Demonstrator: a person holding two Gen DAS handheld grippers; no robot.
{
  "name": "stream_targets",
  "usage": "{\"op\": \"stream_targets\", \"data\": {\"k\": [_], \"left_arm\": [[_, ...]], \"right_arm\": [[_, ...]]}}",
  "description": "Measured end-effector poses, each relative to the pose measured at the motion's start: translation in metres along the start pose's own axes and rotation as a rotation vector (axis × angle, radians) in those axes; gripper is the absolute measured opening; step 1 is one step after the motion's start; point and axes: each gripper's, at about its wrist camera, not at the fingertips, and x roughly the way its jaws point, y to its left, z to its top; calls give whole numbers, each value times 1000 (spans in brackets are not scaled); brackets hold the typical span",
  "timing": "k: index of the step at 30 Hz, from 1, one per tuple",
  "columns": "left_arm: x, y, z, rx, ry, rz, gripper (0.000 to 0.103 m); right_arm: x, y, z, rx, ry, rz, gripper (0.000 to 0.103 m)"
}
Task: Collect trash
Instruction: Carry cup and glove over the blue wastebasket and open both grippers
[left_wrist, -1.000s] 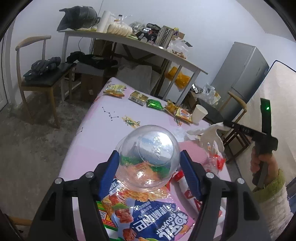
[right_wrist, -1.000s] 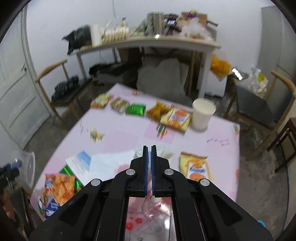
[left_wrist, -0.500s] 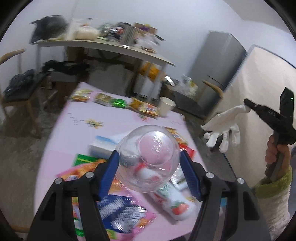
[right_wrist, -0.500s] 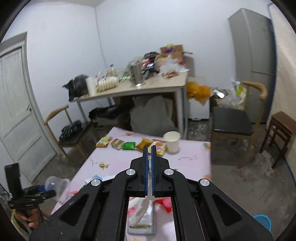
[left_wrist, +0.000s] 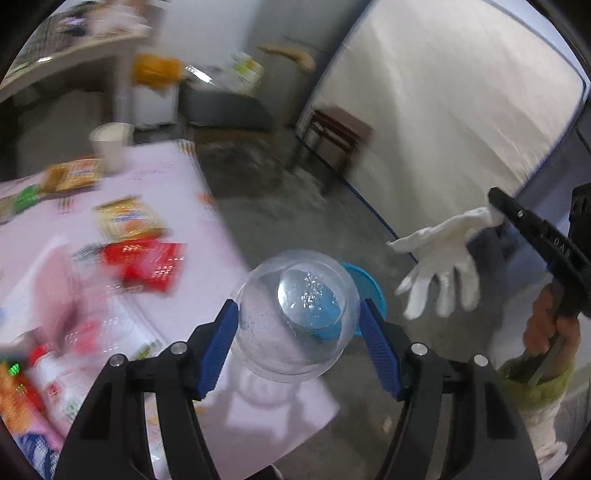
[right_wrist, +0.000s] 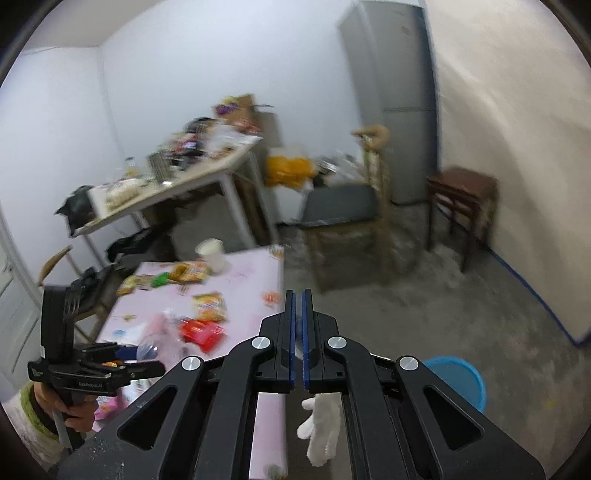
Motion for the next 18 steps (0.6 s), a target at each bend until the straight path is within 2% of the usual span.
{"op": "stream_targets", "data": {"k": [5, 10, 14, 16, 17, 18], "left_arm": [[100, -80, 19, 176, 114, -40, 66], [197, -126, 21, 238, 221, -66, 66], [261, -149, 18, 228, 277, -82, 66], [295, -163, 16, 259, 274, -77, 67], [313, -172, 14, 295, 280, -49, 75], [324, -182, 10, 308, 284, -21, 80]], "right_arm": [[32, -74, -31, 140, 87, -61, 1], [72, -156, -62, 310, 154, -62, 1], [103, -217, -87, 425, 186, -84, 2], [124, -239, -99, 469, 209, -103, 8], [132, -247, -105, 490, 226, -108, 12], [140, -257, -115, 521, 248, -125, 29]]}}
